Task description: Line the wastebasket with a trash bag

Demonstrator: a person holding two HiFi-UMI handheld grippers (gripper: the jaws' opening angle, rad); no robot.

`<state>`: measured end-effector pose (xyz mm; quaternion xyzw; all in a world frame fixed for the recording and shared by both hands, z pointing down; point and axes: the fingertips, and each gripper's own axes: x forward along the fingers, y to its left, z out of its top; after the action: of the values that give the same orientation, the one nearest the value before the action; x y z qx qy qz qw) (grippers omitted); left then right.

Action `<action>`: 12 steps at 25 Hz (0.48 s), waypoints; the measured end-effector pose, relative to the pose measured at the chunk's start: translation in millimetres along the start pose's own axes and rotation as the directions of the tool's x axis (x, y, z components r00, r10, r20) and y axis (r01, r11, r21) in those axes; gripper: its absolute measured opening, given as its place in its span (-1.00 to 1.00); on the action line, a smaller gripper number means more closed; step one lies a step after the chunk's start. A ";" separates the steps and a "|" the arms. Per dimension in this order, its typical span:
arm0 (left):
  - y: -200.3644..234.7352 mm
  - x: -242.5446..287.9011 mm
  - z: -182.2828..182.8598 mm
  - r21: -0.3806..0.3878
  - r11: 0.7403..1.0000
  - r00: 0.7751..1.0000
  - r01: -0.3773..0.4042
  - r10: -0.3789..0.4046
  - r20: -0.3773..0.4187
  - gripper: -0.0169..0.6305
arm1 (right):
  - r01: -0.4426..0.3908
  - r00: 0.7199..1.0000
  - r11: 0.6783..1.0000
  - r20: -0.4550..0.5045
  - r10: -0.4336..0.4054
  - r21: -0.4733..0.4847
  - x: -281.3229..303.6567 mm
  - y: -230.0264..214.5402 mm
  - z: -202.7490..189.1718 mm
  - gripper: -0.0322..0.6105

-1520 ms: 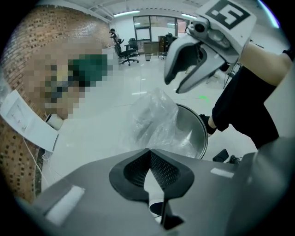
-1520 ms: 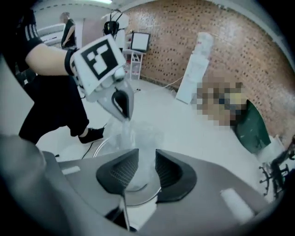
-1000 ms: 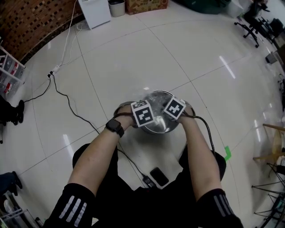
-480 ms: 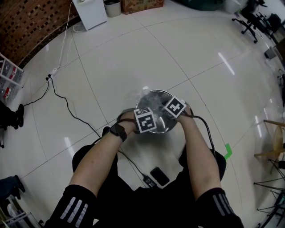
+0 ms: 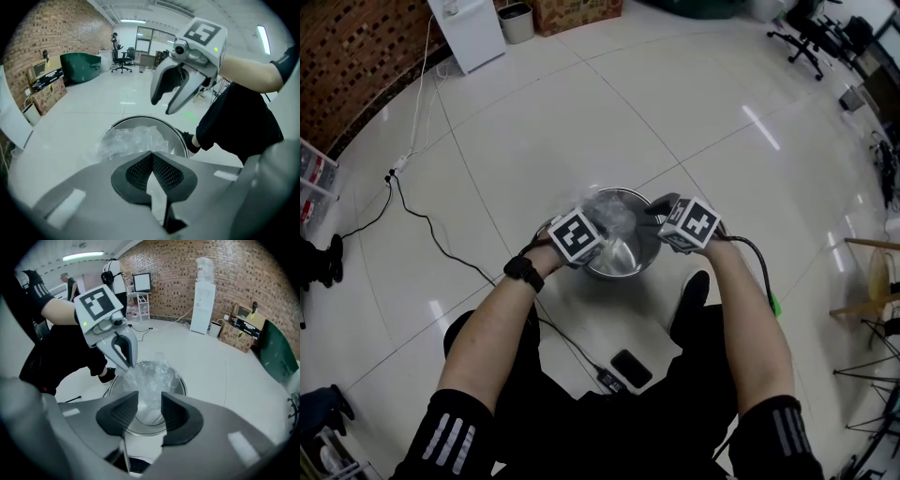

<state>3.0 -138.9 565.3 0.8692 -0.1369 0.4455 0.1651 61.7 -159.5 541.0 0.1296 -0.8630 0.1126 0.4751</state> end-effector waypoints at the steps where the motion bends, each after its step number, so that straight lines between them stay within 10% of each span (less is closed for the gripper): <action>1: -1.7 -2.3 3.9 -0.019 1.000 1.000 0.010 -0.010 0.018 -0.96 | -0.008 1.000 1.000 -0.014 0.008 -0.020 -0.6 5.3 -6.2 -0.38; 12: -18.5 -10.8 40.9 -0.102 0.990 0.986 0.096 -0.080 0.149 -0.96 | 0.101 0.994 0.992 -0.024 -0.103 -0.082 35.7 3.1 -17.2 -0.51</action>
<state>33.9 -137.9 530.9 0.8941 -0.1340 0.3656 0.2214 55.9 -155.3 580.1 0.1526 -0.8523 0.0553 0.4973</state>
